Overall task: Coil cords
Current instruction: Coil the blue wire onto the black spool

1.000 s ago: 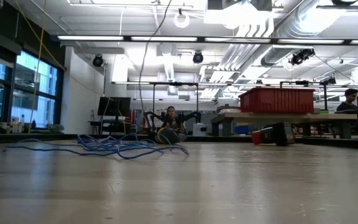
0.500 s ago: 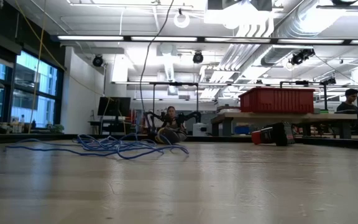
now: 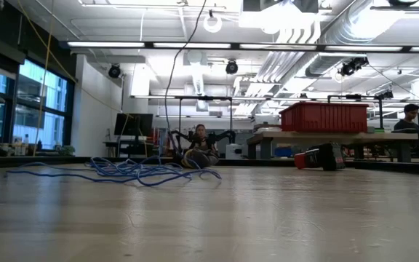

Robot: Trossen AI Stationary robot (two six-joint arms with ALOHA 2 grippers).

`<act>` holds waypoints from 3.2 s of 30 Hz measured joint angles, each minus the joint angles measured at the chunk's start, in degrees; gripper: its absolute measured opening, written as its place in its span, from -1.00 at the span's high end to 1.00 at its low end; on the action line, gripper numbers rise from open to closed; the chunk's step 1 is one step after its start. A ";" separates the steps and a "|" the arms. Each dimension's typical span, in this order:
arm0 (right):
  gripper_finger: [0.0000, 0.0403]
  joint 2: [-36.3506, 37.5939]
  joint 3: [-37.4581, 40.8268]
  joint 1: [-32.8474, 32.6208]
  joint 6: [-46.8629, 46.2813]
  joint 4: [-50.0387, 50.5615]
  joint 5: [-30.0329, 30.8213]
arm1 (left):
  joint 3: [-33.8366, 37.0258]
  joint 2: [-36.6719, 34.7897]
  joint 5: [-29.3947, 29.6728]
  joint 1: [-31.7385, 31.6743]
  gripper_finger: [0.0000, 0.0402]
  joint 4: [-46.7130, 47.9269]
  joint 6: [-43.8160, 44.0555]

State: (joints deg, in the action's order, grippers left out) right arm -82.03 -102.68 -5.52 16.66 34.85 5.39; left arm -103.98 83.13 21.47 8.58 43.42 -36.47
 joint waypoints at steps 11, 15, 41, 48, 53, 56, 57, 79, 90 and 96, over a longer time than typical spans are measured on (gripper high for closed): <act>0.55 -0.16 -0.01 0.00 2.90 0.67 5.97 | 0.00 0.02 -2.99 -0.07 1.00 -0.44 -0.04; 0.55 -0.64 -0.01 0.26 3.02 1.04 5.77 | 0.00 0.35 -3.01 -0.07 1.00 -1.67 -0.08; 1.00 -0.60 -0.14 1.22 -0.15 4.97 15.60 | -0.23 -1.10 10.94 1.36 0.68 -2.69 6.98; 1.00 -3.43 -0.10 1.86 0.39 6.06 17.11 | -0.20 1.11 5.62 0.22 0.40 -3.20 7.41; 1.00 -5.60 -0.03 1.57 3.97 6.03 18.67 | -0.13 3.80 6.04 -1.18 0.34 -3.04 8.24; 1.00 -5.39 -0.05 1.55 4.37 5.83 19.06 | -0.11 4.20 6.08 -1.44 0.33 -3.03 9.89; 1.00 -5.30 -0.05 1.55 4.41 5.85 19.39 | -0.11 4.20 5.99 -1.44 0.33 -2.91 10.89; 1.00 -5.11 -0.09 1.77 6.39 4.73 19.36 | -0.11 4.22 5.22 -1.54 0.37 -2.06 8.00; 1.00 -5.05 -0.11 1.77 6.47 5.28 18.79 | -0.09 4.26 5.99 -1.06 0.37 -6.38 3.79; 1.00 -5.21 -0.01 1.72 6.67 5.54 17.59 | -0.15 4.19 7.02 -1.31 0.37 -4.94 3.34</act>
State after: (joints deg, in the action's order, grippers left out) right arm -87.24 -102.69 -3.80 23.33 40.39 22.97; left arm -104.14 87.32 28.49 7.27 38.48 -33.12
